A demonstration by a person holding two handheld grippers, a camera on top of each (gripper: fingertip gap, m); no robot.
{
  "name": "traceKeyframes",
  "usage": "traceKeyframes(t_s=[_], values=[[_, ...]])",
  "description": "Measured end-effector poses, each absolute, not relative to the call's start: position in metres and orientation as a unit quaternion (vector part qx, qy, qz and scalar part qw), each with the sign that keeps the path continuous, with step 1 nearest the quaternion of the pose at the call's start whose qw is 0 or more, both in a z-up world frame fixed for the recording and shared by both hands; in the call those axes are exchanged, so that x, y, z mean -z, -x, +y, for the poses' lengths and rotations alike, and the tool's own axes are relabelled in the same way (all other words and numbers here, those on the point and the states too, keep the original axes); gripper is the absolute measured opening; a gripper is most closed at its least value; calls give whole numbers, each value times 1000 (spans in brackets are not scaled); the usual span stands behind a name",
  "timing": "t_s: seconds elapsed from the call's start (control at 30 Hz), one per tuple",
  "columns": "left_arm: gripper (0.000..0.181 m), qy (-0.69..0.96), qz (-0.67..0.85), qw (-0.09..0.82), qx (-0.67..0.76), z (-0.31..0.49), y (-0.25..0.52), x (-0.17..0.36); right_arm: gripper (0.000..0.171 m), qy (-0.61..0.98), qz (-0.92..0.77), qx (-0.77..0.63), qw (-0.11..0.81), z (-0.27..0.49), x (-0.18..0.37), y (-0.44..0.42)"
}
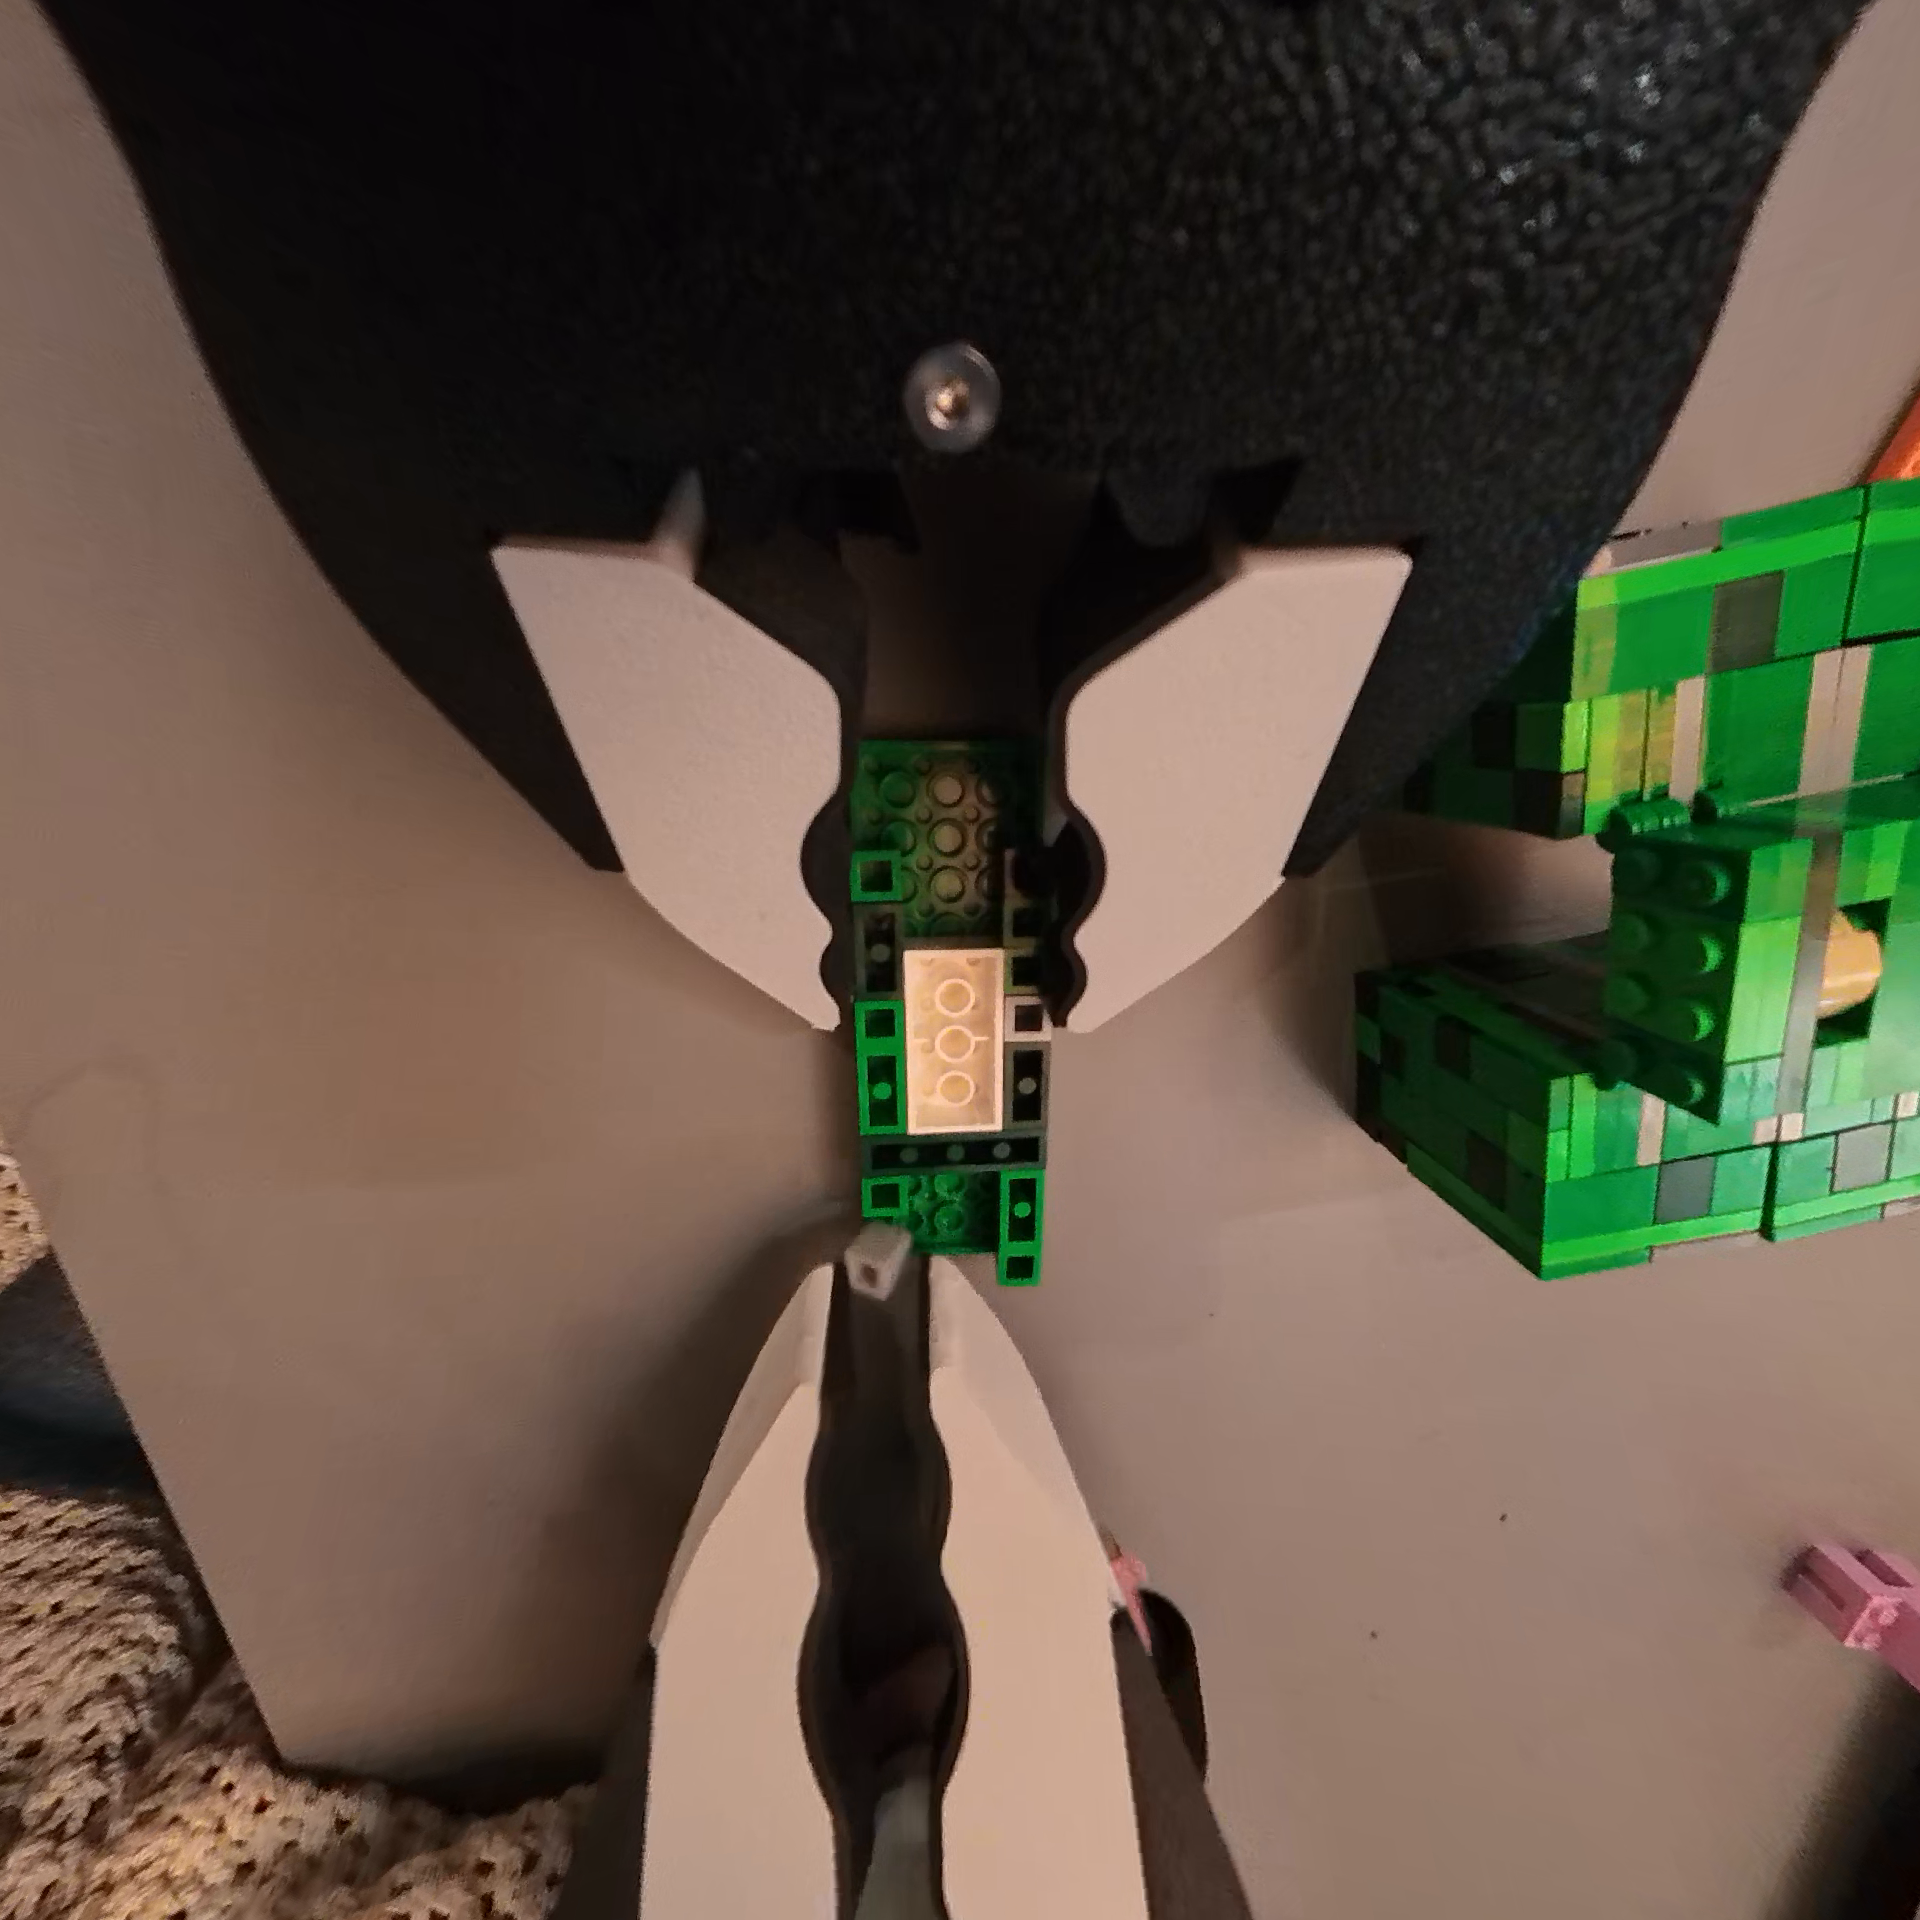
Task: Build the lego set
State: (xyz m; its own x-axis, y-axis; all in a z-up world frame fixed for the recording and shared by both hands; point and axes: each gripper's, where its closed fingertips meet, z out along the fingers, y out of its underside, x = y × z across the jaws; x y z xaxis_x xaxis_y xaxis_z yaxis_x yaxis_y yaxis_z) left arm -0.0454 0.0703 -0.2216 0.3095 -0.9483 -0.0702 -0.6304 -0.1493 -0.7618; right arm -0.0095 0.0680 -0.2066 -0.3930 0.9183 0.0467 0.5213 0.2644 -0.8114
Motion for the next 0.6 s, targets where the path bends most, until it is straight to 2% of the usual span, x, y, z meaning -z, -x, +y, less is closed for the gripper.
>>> traceKeyframes(t_s=[0.2, 0.6], values=[[35, 725, 544, 359, 221, 70, 45, 222, 5, 486, -749, -363, 266, 69, 209, 10], [35, 725, 544, 359, 222, 70, 46, 222, 15, 490, -748, -363, 261, 67, 210, 10]])
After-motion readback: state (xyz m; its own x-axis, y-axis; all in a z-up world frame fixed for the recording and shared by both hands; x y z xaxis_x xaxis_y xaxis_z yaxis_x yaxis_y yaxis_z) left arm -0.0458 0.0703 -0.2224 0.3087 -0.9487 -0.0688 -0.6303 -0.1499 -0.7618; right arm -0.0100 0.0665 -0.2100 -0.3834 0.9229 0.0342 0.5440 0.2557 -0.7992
